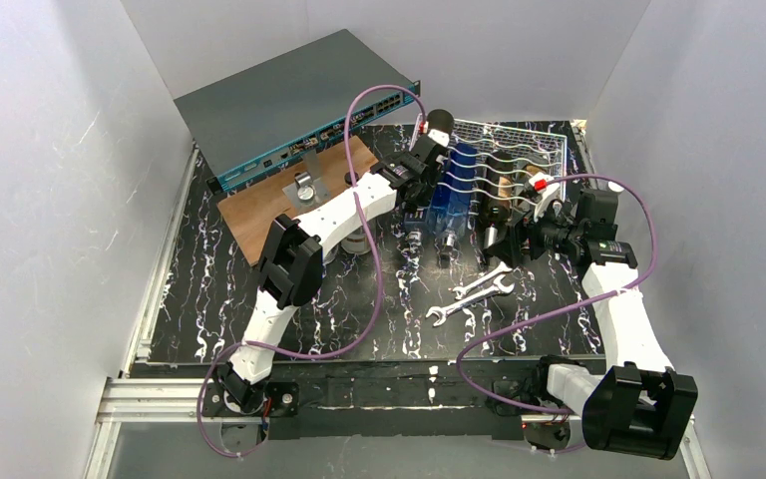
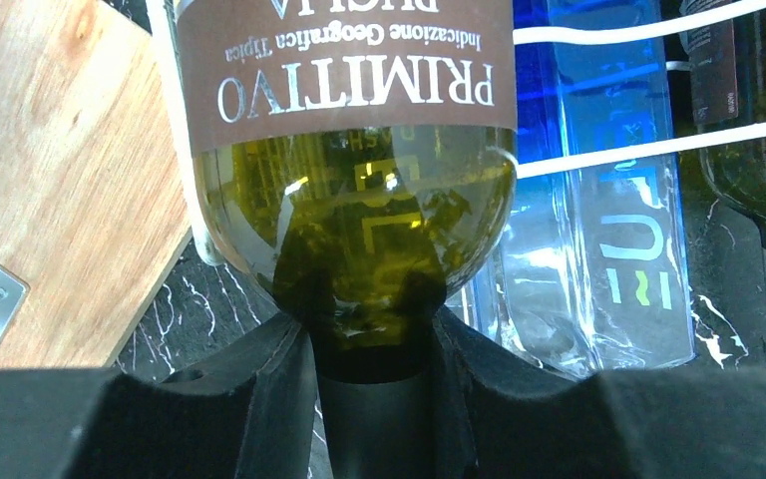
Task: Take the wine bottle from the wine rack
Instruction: Pick up the wine bottle from the wine rack.
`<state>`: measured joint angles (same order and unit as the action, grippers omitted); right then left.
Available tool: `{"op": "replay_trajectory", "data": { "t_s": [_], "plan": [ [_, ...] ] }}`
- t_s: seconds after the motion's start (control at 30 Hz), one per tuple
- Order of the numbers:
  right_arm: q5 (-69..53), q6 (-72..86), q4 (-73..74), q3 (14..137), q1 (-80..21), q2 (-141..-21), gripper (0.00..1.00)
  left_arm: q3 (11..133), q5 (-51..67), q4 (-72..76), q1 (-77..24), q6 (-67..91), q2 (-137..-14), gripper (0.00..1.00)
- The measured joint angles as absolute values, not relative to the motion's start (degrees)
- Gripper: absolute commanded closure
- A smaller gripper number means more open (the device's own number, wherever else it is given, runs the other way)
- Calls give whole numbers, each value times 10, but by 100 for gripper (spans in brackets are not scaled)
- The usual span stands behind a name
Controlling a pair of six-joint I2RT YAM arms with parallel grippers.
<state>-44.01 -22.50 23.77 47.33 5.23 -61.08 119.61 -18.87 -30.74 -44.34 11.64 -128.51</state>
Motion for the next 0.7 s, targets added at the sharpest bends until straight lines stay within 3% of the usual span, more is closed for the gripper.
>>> {"op": "replay_trajectory", "data": {
  "t_s": [0.7],
  "plan": [
    [-438, -226, 238, 470, 52, -611, 2, 1174, -160, -263, -468, 59, -1240, 100]
  ]
}}
